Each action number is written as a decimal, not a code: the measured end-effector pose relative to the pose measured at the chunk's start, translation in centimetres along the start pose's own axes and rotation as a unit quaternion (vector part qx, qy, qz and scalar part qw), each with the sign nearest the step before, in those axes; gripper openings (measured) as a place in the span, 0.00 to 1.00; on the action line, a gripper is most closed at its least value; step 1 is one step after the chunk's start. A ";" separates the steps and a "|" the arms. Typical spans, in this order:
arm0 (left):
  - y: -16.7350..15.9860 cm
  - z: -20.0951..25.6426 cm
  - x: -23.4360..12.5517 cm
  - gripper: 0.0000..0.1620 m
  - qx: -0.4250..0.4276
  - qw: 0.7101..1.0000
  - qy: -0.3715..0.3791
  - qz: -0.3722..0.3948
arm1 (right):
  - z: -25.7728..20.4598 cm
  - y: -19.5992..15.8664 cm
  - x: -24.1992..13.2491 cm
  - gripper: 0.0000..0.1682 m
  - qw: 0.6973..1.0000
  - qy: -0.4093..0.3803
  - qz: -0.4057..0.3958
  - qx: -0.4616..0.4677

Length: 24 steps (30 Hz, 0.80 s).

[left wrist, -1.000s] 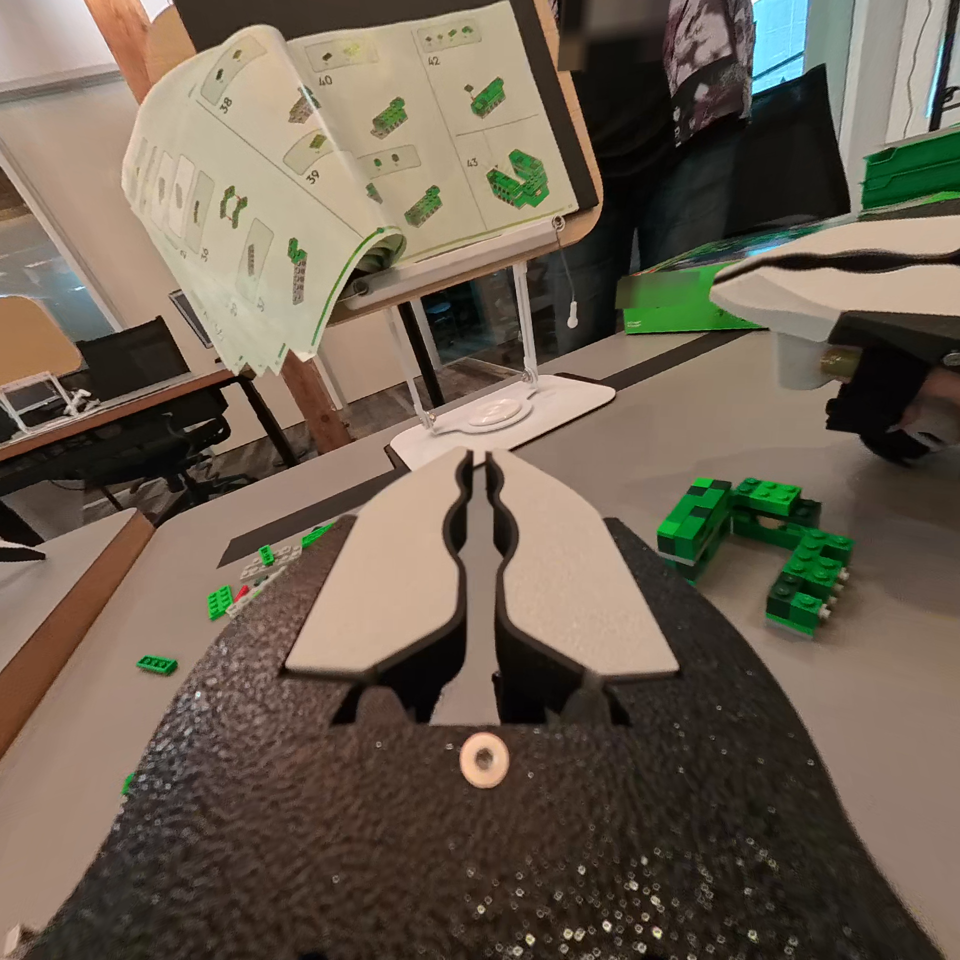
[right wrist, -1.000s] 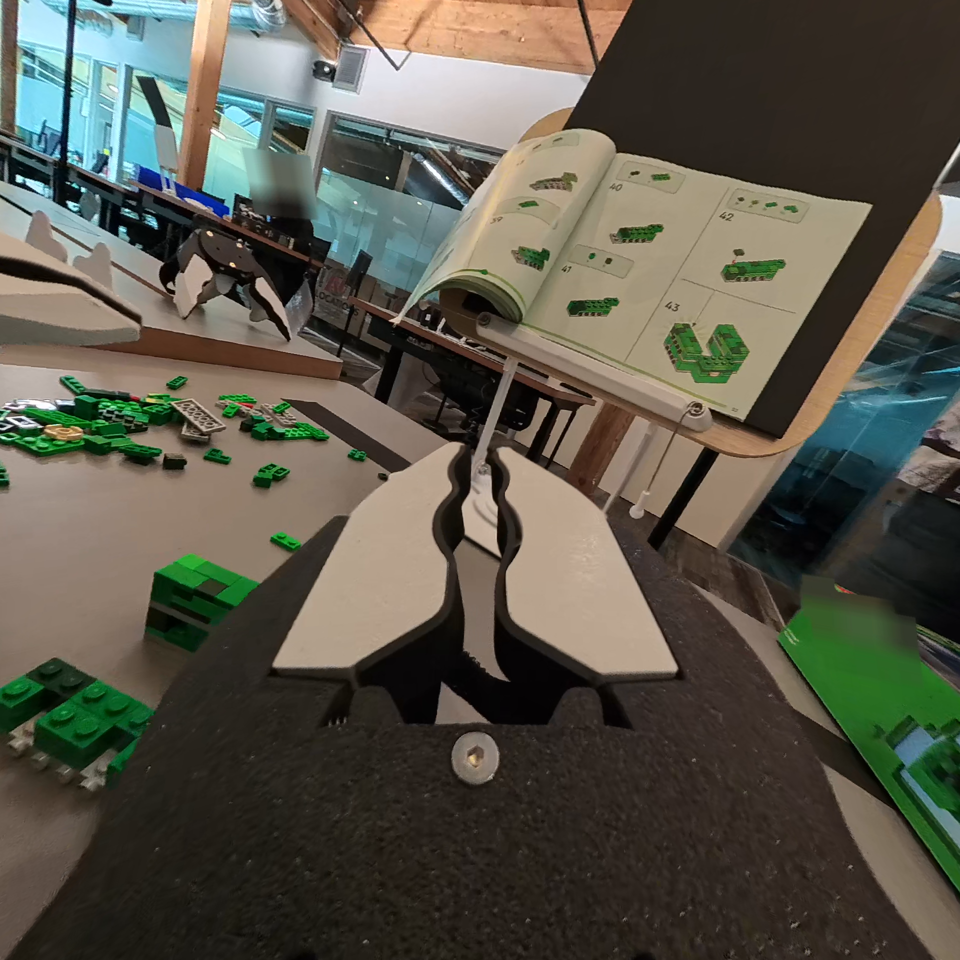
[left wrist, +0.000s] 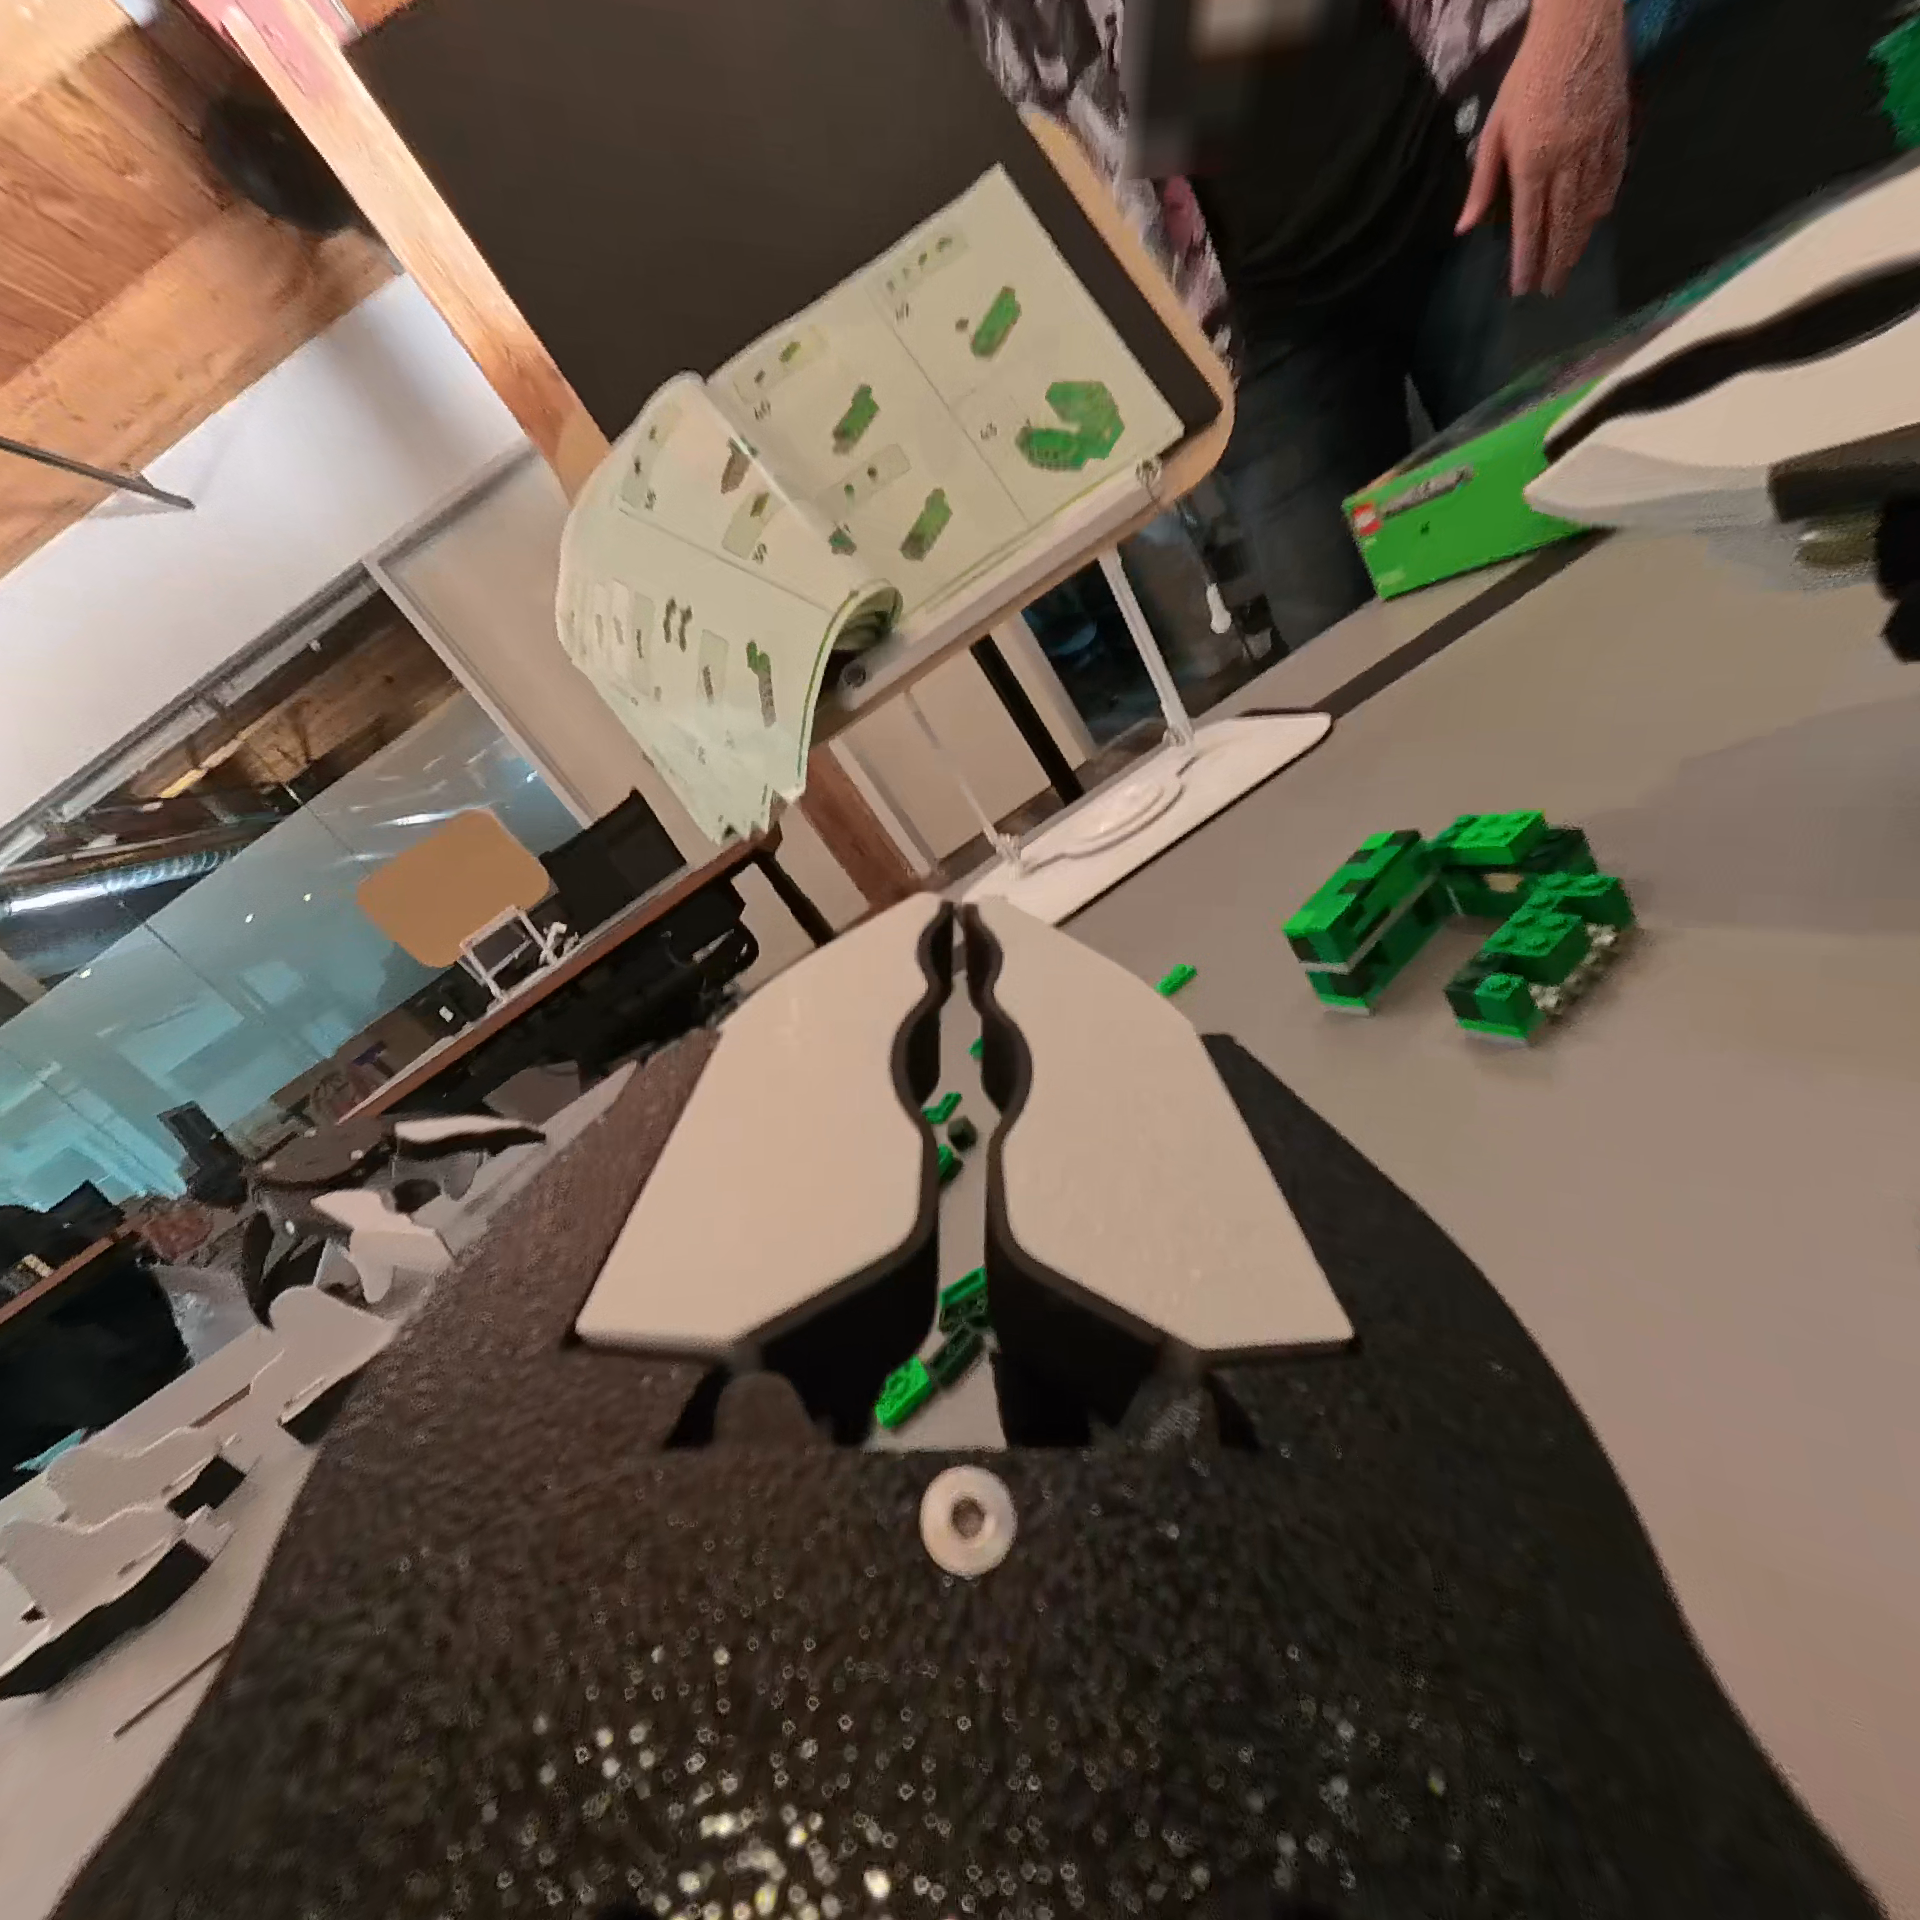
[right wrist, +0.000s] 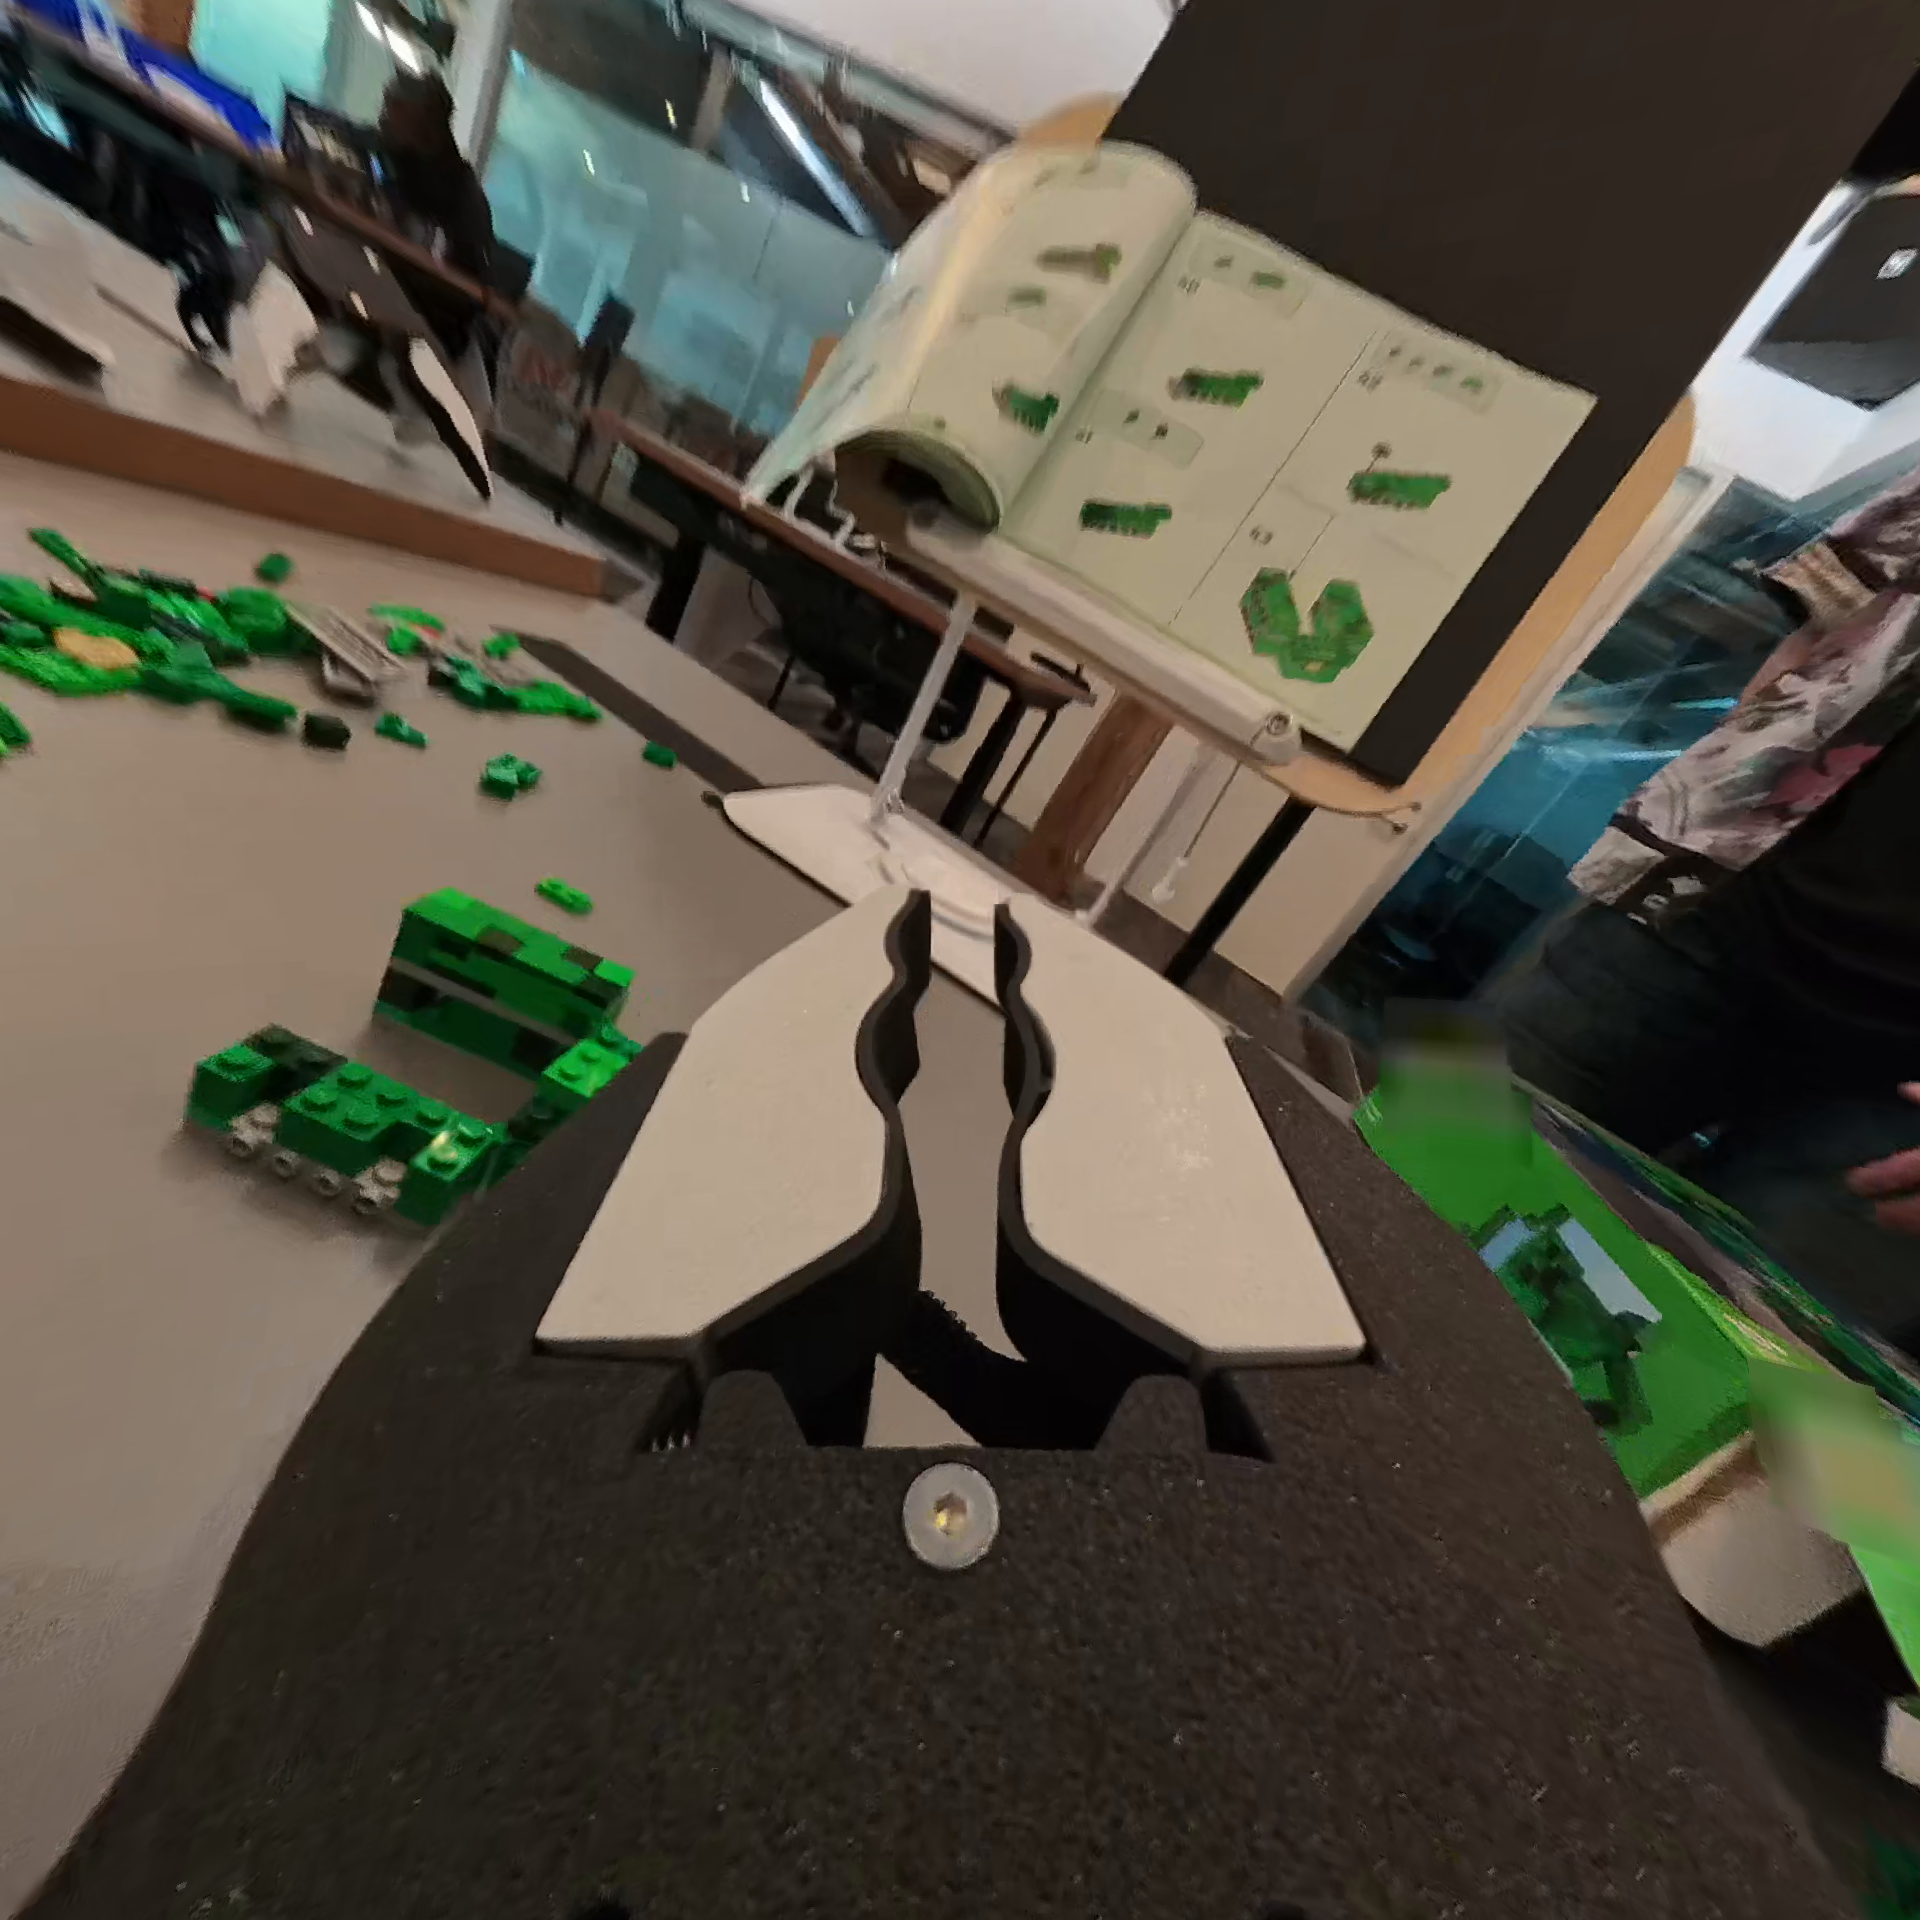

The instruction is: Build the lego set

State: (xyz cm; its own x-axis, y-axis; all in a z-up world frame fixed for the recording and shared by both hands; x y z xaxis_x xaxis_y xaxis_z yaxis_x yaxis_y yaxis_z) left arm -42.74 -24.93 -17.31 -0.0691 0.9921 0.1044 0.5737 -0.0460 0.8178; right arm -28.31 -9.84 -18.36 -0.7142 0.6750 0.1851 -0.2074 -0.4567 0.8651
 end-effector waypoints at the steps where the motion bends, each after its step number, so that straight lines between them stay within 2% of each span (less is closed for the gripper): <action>1: -0.4 0.0 0.3 0.00 0.001 1.000 -0.001 -0.014 | 0.0 -0.3 0.3 0.06 1.000 -0.004 -0.012 -0.012; 8: -0.8 1.7 0.5 0.00 0.071 0.996 -0.016 -0.060 | -1.1 -0.5 0.1 0.07 0.999 0.014 -0.026 -0.040; 13: 0.4 3.8 -1.4 0.00 0.135 0.988 -0.027 -0.066 | -1.7 0.7 -1.4 0.07 0.999 0.031 0.006 -0.037; 24: -0.8 3.5 -4.0 0.00 0.115 0.984 0.001 -0.139 | -0.4 2.3 -7.5 0.00 0.996 0.068 0.059 -0.005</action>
State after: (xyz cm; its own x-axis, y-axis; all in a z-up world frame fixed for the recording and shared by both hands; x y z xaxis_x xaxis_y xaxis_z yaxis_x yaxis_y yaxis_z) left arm -40.08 -28.45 -20.36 -0.2498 0.9627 -0.1037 0.7023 0.2539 0.6650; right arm -23.68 -16.22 -17.91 -0.8176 0.5319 0.2203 -0.1220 -0.5341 0.8365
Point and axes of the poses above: each gripper's, where its closed fingertips meet, x out along the fingers, y out of its top, z = x × y across the jaws, the point moved 2 cm from there along -x, back along the fingers, and after that the axes turned 7 degrees about -y, right-handed, at the moved point
